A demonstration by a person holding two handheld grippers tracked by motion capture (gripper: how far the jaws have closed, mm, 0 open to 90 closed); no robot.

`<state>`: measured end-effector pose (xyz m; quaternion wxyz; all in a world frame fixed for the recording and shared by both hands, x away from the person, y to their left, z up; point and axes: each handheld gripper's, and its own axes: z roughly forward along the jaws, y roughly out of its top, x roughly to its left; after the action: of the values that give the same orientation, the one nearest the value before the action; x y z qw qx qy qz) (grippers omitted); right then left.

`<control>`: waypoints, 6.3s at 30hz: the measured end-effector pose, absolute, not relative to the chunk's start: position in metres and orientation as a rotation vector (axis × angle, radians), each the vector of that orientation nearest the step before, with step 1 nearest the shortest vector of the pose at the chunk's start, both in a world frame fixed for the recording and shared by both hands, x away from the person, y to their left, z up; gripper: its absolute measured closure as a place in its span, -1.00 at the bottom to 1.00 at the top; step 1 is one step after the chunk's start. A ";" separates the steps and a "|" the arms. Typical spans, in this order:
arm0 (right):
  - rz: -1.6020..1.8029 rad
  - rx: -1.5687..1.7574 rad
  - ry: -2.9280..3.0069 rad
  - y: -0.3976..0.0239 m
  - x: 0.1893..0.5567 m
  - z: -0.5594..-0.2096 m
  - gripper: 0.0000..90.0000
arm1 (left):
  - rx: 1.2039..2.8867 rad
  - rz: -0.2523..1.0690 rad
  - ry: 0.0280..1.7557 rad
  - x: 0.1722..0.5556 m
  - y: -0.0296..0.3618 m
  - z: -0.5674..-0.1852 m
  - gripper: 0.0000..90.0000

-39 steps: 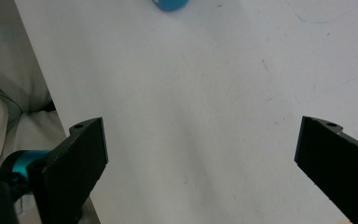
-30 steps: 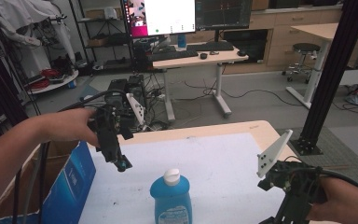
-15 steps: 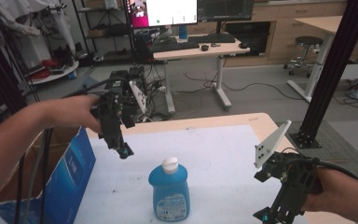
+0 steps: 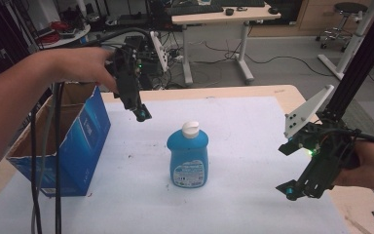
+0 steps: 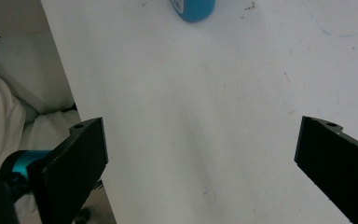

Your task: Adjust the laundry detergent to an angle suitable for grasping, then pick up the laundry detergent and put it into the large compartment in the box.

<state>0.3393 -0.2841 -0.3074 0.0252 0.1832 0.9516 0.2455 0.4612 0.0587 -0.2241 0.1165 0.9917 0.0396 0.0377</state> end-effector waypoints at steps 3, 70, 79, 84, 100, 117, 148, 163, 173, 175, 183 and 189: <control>0.767 0.577 2.930 -0.286 0.338 -0.306 -0.96 | 2.907 0.113 0.112 0.460 0.058 -0.223 -0.96; 0.825 0.556 2.932 -0.291 0.341 -0.318 -0.96 | 2.937 -0.043 -0.008 0.419 -0.034 -0.276 -0.96; 0.831 0.554 2.938 -0.291 0.341 -0.320 -0.96 | 2.934 -0.051 -0.015 0.423 -0.030 -0.281 -0.82; 0.833 0.552 2.938 -0.291 0.341 -0.320 -0.96 | 2.937 -0.052 -0.009 0.424 -0.030 -0.283 -0.82; 0.839 0.559 2.936 -0.292 0.341 -0.321 -0.96 | 2.951 -0.062 -0.019 0.425 -0.035 -0.288 -0.61; 0.835 0.559 2.939 -0.293 0.341 -0.323 -0.96 | 2.954 -0.107 -0.045 0.426 -0.035 -0.290 -0.29; 0.842 0.566 2.934 -0.295 0.340 -0.321 -0.96 | 2.939 -0.003 0.308 0.426 -0.007 -0.213 -0.16; 0.859 0.572 2.927 -0.294 0.341 -0.317 -0.96 | 2.857 0.088 0.737 0.423 0.046 -0.139 -0.16; 0.854 0.559 2.930 -0.290 0.342 -0.315 -0.96 | 2.790 0.148 0.895 0.416 0.092 -0.103 -0.16; 0.854 0.553 2.932 -0.288 0.343 -0.315 -0.96 | 2.775 0.155 0.920 0.415 0.102 -0.099 -0.16; 0.850 0.532 2.941 -0.284 0.341 -0.314 -0.96 | 2.705 0.183 1.112 0.408 0.141 -0.089 -0.16; 0.850 0.529 2.940 -0.282 0.342 -0.312 -0.96 | 2.675 0.220 1.201 0.403 0.170 -0.080 -0.16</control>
<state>0.3421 -0.2815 -0.3124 0.0177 0.1704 0.9464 0.2737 0.4029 0.1697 -0.0797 0.1005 0.9051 0.4065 0.0744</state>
